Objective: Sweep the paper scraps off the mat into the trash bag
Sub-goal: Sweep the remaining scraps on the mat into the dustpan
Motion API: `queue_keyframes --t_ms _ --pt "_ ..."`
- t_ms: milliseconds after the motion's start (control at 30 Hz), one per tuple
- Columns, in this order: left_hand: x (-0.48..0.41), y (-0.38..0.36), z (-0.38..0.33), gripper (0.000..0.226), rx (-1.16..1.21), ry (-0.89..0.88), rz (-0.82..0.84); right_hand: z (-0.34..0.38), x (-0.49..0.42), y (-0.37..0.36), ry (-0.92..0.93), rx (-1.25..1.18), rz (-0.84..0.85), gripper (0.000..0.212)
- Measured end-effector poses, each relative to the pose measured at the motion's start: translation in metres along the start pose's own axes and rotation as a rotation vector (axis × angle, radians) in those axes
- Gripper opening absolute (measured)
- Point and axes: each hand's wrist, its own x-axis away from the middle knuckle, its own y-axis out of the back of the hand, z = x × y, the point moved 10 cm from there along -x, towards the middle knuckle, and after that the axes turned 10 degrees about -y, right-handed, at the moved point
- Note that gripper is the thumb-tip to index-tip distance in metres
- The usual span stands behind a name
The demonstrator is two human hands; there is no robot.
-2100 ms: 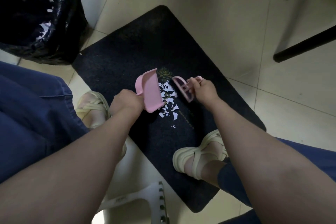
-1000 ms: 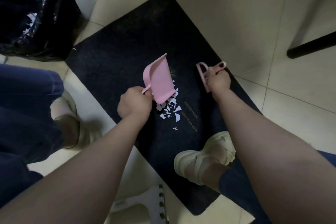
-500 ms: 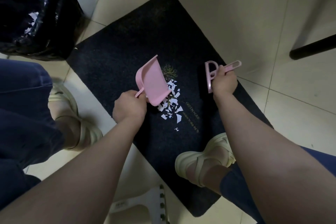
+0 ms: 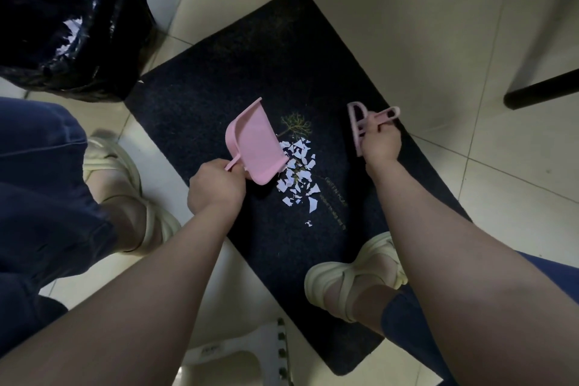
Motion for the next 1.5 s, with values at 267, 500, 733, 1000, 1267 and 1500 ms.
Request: queue_keyframes --t_ms 267,500,733,1000,1267,1500 --pt "-0.009 0.010 0.018 0.019 0.038 -0.006 0.038 0.009 0.035 -0.046 0.168 0.160 0.206 0.028" --pt "-0.013 0.024 0.057 0.019 0.072 0.031 0.072 0.039 0.046 -0.068 0.290 0.188 0.250 0.027" --pt "-0.010 0.017 0.077 0.027 0.162 0.109 0.117 0.028 0.065 -0.088 0.293 0.340 0.345 0.030" --pt "-0.005 -0.020 0.031 0.021 0.150 0.024 0.205 -0.017 0.033 0.049 0.025 0.110 -0.360 0.037" --pt "0.005 -0.047 0.023 0.023 0.061 0.001 0.266 -0.046 -0.018 0.055 -0.126 0.059 -0.140 0.044" --pt "0.002 -0.051 0.006 0.021 0.066 -0.009 0.208 -0.046 -0.003 0.080 -0.035 0.079 -0.303 0.037"
